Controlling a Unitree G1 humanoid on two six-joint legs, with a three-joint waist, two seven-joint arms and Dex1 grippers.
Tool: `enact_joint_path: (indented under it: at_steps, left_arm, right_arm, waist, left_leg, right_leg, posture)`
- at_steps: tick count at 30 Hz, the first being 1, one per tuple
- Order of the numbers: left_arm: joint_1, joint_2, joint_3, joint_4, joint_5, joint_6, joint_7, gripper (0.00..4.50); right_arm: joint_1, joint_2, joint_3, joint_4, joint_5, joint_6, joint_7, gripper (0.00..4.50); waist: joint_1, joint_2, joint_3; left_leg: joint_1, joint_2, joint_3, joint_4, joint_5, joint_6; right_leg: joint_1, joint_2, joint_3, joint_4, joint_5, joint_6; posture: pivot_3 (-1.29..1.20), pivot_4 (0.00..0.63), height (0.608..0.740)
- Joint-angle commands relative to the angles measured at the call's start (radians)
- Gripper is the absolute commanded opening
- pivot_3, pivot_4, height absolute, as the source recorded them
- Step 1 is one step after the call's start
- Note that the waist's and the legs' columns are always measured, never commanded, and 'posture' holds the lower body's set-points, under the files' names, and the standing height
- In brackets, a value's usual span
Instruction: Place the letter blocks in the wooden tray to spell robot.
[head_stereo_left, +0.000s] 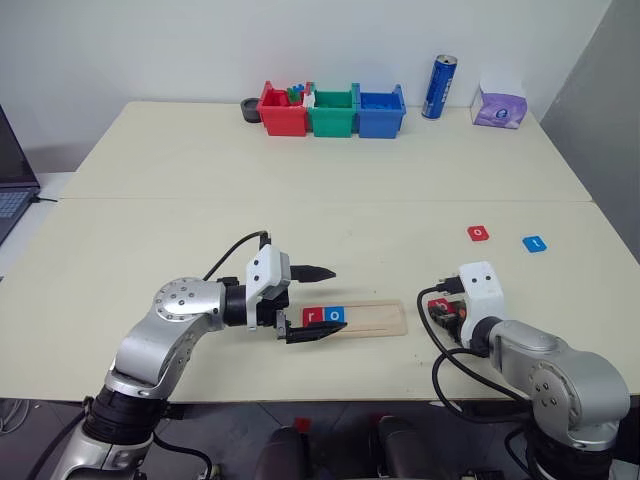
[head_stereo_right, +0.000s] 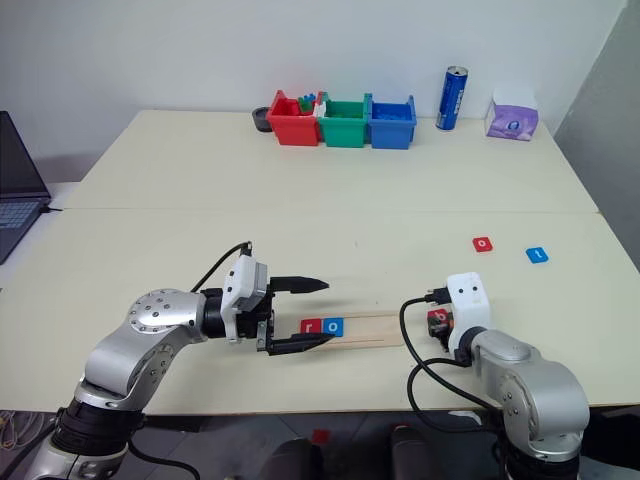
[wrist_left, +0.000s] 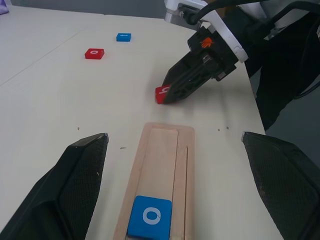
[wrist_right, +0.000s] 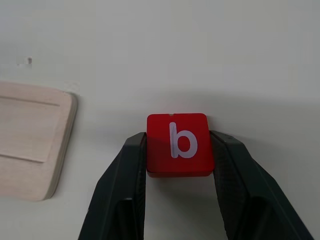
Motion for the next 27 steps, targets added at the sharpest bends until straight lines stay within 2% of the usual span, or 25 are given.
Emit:
enact_joint_path:
  at_steps: [1, 10, 19, 27]
  left_arm:
    - [0.009, 0.011, 0.012, -0.045, -0.014, -0.009, 0.000, 4.50]
    - [0.015, 0.012, 0.011, -0.047, -0.013, -0.012, 0.004, 4.50]
    - [0.006, 0.006, 0.004, -0.029, -0.006, -0.022, -0.001, 4.50]
    - [-0.006, 0.000, 0.000, -0.001, 0.000, -0.041, -0.008, 4.50]
  right_arm:
    - [0.014, 0.014, 0.009, -0.038, 0.012, 0.010, -0.006, 1.46]
    - [0.032, 0.030, 0.017, -0.036, 0.019, 0.010, -0.031, 1.46]
    - [0.016, 0.019, -0.017, -0.059, 0.041, 0.010, -0.017, 4.46]
    - [-0.121, -0.027, -0.163, -0.086, 0.108, 0.010, 0.054, 4.46]
  waist:
    - [0.000, 0.000, 0.000]
    - [0.000, 0.000, 0.000]
    - [0.000, 0.000, 0.000]
    - [0.000, 0.000, 0.000]
  left_leg:
    - [0.000, 0.000, 0.000, 0.000, 0.000, 0.000]
    - [0.000, 0.000, 0.000, 0.000, 0.000, 0.000]
    - [0.000, 0.000, 0.000, 0.000, 0.000, 0.000]
    - [0.000, 0.000, 0.000, 0.000, 0.000, 0.000]
  right_leg:
    - [0.000, 0.000, 0.000, 0.000, 0.000, 0.000]
    - [0.000, 0.000, 0.000, 0.000, 0.000, 0.000]
    - [0.000, 0.000, 0.000, -0.001, 0.000, 0.000]
    - [0.000, 0.000, 0.000, -0.001, 0.000, 0.000]
  posture:
    - [0.00, 0.150, 0.740]
    - [0.00, 0.150, 0.740]
    - [0.00, 0.150, 0.740]
    - [0.00, 0.150, 0.740]
